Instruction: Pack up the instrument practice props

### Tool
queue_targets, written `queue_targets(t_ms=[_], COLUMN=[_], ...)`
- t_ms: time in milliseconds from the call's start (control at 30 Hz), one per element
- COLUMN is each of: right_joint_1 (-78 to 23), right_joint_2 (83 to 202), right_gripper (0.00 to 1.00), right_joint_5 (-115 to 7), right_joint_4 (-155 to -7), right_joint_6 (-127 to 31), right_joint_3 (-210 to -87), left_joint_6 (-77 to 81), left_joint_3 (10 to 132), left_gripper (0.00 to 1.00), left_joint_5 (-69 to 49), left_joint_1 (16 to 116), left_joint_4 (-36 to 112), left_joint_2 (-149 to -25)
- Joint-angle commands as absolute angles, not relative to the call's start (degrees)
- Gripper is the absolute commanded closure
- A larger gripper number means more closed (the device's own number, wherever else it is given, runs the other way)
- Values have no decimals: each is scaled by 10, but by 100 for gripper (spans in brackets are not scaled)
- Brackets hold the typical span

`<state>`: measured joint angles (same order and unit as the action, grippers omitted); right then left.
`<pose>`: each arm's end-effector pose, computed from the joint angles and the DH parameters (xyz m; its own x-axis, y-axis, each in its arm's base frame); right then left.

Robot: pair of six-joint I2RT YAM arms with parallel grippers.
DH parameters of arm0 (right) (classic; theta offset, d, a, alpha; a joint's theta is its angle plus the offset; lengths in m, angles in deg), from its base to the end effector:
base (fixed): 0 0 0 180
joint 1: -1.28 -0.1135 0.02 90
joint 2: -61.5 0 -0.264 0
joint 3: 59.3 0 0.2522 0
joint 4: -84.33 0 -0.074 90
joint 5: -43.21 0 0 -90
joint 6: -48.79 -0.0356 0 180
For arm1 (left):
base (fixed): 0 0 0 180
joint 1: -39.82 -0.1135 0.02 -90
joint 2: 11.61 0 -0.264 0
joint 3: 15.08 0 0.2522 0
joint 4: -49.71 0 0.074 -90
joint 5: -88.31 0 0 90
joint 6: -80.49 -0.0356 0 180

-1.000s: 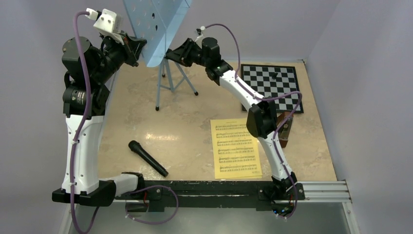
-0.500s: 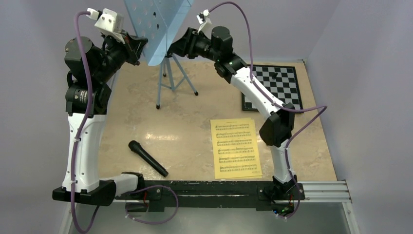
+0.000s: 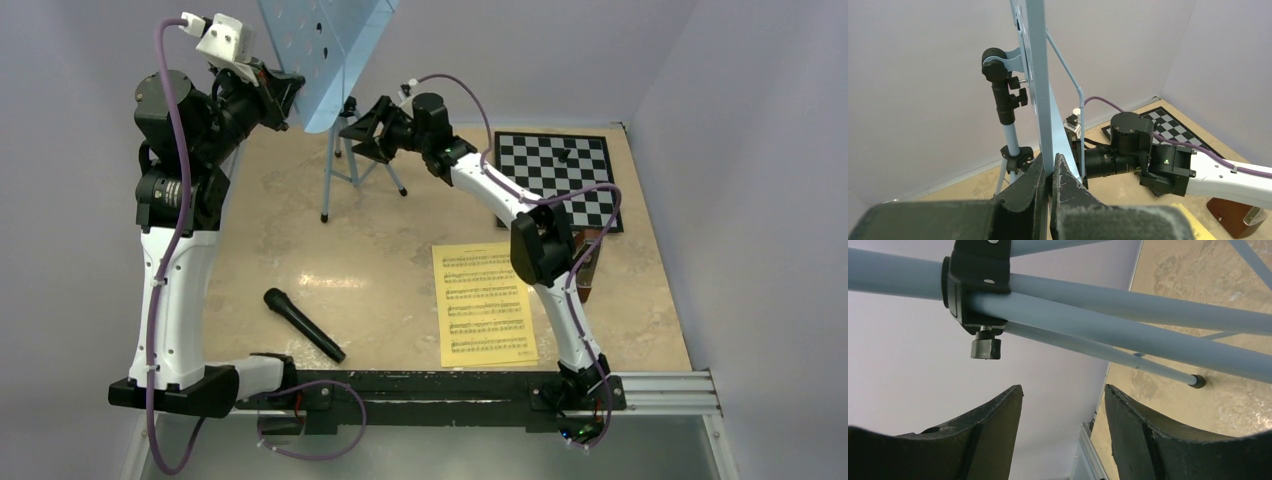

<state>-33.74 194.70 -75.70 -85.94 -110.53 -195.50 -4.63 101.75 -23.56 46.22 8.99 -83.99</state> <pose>0.4463 0.3337 0.3068 -0.8717 0.3892 -0.2977 -0.2265 0.2188 0.9491 0.2240 -0.0385 0.5487 0.0242 -0.0822 -0.9963 0.4766 0.8770 -0.0607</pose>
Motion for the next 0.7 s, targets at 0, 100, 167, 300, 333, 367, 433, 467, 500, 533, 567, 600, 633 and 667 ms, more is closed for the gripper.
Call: queue_targets(t_ms=[0, 100, 167, 300, 333, 367, 433, 467, 500, 533, 567, 600, 633, 667], right_joint_1=[-334, -333, -332, -333, -333, -333, -333, -333, -334, -334, -334, -334, -334, -334], right_joint_2=[1929, 1942, 1951, 1961, 1964, 1968, 1978, 1984, 1990, 1995, 2001, 2006, 2008, 2010], right_gripper=[34, 35, 36, 38, 38, 38, 39, 40, 41, 41, 42, 43, 44, 46], right_joint_5=[-752, -747, -744, -739, -736, -731, -716, -708, -706, -707, -708, -707, -706, -705], right_joint_4=[-907, -912, -913, -911, -907, -897, -873, -863, -862, -867, -868, -865, -864, -867], right_joint_6=[-1147, -1149, -1148, -1146, -1143, -1142, -1142, -1141, -1136, -1129, -1124, -1123, -1121, -1118], right_joint_3=[-1989, -2009, -2022, -2040, -2044, -2050, -2067, -2074, -2083, -2089, -2095, -2099, -2101, -2101], left_joint_6=[-63, -63, -62, -59, -59, -60, -62, -64, -66, -70, -74, -75, -78, -80], left_joint_3=[1003, 998, 998, 999, 1001, 1003, 1006, 1008, 1009, 1010, 1011, 1013, 1014, 1015], left_gripper=[100, 100, 100, 100, 100, 100, 100, 100, 100, 100, 100, 100, 100, 100], left_joint_5=[-259, -259, -260, -262, -262, -262, -261, -260, -259, -260, -260, -258, -256, -256], left_joint_1=[471, 471, 471, 471, 471, 471, 471, 471, 471, 471, 471, 471, 471, 471], left_joint_4=[-12, -13, -15, -20, -21, -24, -29, -30, -34, -37, -40, -42, -45, -46], left_joint_2=[-864, -862, -862, -863, -863, -864, -865, -865, -866, -865, -865, -865, -864, -865])
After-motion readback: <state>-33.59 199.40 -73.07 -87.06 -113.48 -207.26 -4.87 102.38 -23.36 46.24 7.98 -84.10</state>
